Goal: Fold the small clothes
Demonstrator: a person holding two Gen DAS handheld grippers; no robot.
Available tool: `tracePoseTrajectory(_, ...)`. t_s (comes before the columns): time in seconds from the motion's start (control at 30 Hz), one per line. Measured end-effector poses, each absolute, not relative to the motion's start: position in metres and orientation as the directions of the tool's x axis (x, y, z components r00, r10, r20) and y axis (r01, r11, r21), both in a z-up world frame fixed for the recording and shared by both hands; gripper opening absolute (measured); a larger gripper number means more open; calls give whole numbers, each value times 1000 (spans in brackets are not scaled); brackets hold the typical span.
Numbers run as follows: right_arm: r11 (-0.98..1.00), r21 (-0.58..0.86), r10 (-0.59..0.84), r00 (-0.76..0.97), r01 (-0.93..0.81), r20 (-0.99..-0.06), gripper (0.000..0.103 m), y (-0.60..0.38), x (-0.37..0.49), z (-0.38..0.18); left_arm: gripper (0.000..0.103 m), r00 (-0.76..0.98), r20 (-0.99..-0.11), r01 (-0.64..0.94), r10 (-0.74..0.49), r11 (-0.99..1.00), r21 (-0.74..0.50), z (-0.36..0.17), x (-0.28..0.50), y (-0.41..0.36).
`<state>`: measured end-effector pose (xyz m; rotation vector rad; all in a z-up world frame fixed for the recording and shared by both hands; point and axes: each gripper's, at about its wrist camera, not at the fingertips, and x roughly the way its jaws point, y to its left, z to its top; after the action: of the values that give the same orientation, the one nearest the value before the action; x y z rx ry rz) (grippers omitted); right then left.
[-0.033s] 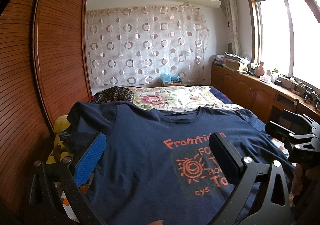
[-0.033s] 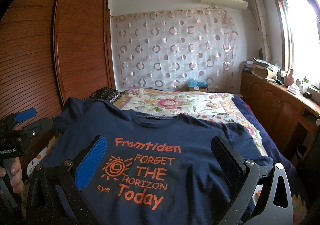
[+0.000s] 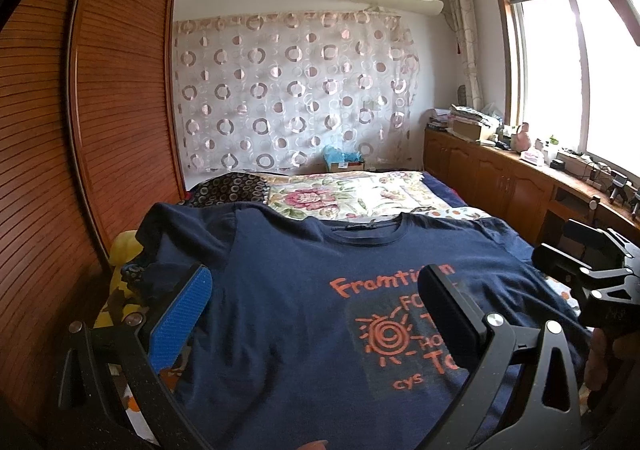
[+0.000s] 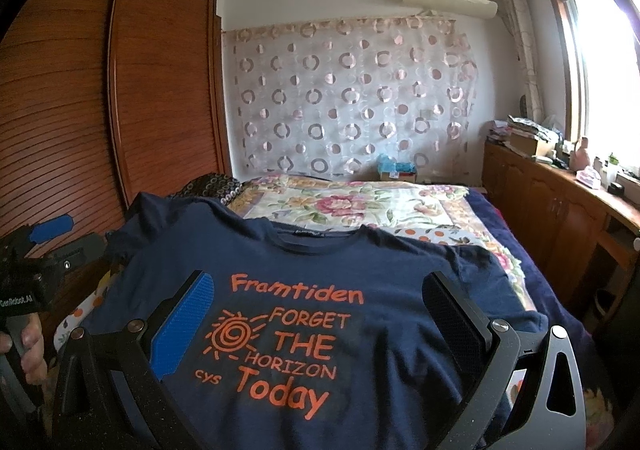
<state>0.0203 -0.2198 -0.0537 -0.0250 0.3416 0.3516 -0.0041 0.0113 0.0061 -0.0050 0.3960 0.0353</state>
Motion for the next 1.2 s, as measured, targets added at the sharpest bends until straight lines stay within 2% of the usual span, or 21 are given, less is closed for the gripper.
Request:
tracePoseTrajectory(0.7, 888, 17, 418, 789, -460, -450, 103, -200, 52, -62, 103, 839, -528, -125, 135, 991, 53, -43, 36, 115)
tracePoseTrajectory(0.93, 873, -1, 430, 770, -488, -472, 103, -197, 63, -59, 102, 823, -558, -129, 106, 992, -2, -54, 54, 163)
tracePoseTrajectory(1.07, 866, -12, 434, 763, -500, -480, 103, -191, 72, -60, 93, 816, -570, -123, 93, 992, -13, -53, 66, 179)
tracePoseTrajectory(1.2, 856, -11, 447, 750, -517, -488, 103, -186, 78, -59, 78, 802, -589, -129, 94, 992, -17, -51, 83, 194)
